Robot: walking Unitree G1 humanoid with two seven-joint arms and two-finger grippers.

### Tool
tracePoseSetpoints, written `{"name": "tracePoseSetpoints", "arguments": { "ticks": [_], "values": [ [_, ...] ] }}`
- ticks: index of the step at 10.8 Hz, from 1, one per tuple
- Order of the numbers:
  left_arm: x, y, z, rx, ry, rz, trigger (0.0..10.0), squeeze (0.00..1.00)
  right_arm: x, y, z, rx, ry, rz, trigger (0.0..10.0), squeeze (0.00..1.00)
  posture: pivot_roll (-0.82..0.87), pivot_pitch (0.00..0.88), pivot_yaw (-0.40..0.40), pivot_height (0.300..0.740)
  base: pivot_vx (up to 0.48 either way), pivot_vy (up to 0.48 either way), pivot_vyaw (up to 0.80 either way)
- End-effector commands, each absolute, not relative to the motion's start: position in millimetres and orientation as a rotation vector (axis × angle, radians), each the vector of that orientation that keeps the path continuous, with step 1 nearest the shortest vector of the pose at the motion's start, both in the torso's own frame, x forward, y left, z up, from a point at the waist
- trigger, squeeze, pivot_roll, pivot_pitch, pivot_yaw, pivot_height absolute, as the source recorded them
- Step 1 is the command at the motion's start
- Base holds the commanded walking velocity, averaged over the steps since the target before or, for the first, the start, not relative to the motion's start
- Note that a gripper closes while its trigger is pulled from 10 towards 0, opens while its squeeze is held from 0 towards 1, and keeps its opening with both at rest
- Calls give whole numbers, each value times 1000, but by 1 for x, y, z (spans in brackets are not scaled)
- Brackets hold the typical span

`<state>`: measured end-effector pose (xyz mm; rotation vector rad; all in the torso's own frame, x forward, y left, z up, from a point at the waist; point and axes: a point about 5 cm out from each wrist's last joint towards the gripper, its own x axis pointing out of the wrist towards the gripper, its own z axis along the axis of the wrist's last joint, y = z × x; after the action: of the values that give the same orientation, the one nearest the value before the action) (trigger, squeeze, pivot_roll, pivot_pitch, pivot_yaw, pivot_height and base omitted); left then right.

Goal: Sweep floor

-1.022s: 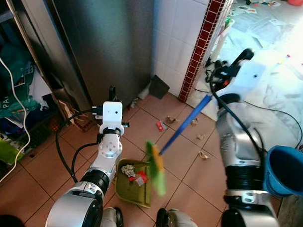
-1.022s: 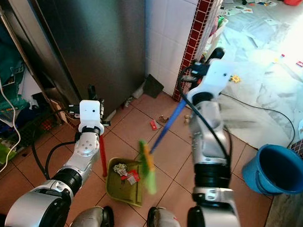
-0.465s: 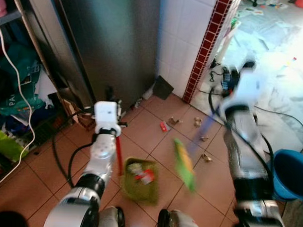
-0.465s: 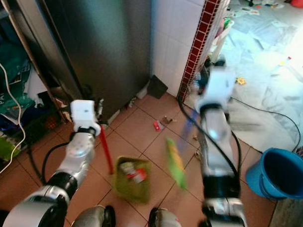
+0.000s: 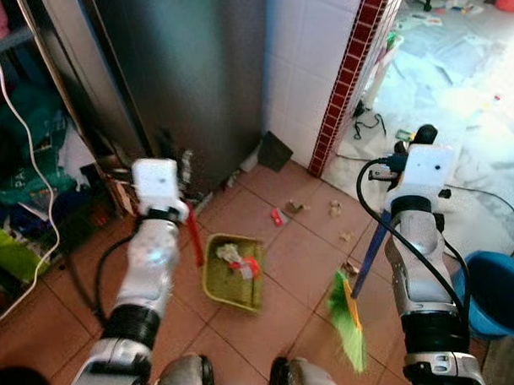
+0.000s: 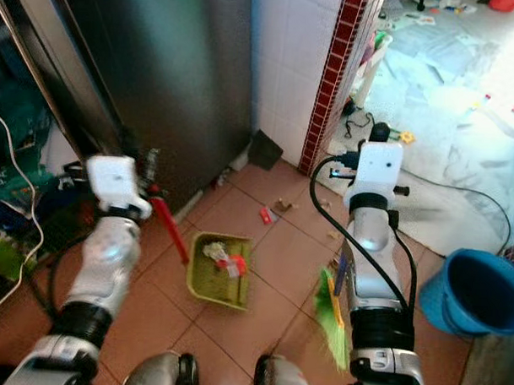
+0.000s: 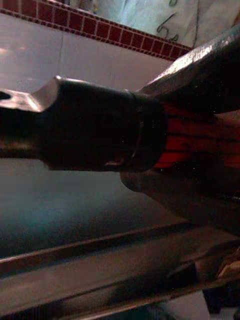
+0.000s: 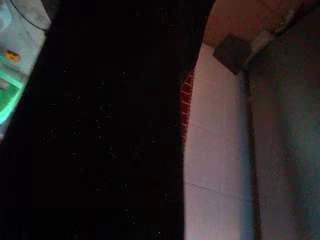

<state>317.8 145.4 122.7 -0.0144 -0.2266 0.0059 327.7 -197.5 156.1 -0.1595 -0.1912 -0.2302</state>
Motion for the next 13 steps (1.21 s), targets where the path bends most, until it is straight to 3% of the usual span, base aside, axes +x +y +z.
{"name": "tracePoseSetpoints", "arguments": {
  "ticks": [1,6,13],
  "values": [
    [316,140,135,-41,-267,-18,10000,0,327,-204,158,-157,-209,-256,10000,0,-77,4,22,740,0,0,-638],
    [304,136,138,-71,-233,-56,10000,0,330,-188,143,-80,-172,-218,10000,0,-68,0,16,740,0,0,-519],
    [302,133,142,-95,-215,-56,10000,0,329,-195,145,-124,-184,-220,10000,0,-90,10,1,740,0,0,-800]
  ]
}}
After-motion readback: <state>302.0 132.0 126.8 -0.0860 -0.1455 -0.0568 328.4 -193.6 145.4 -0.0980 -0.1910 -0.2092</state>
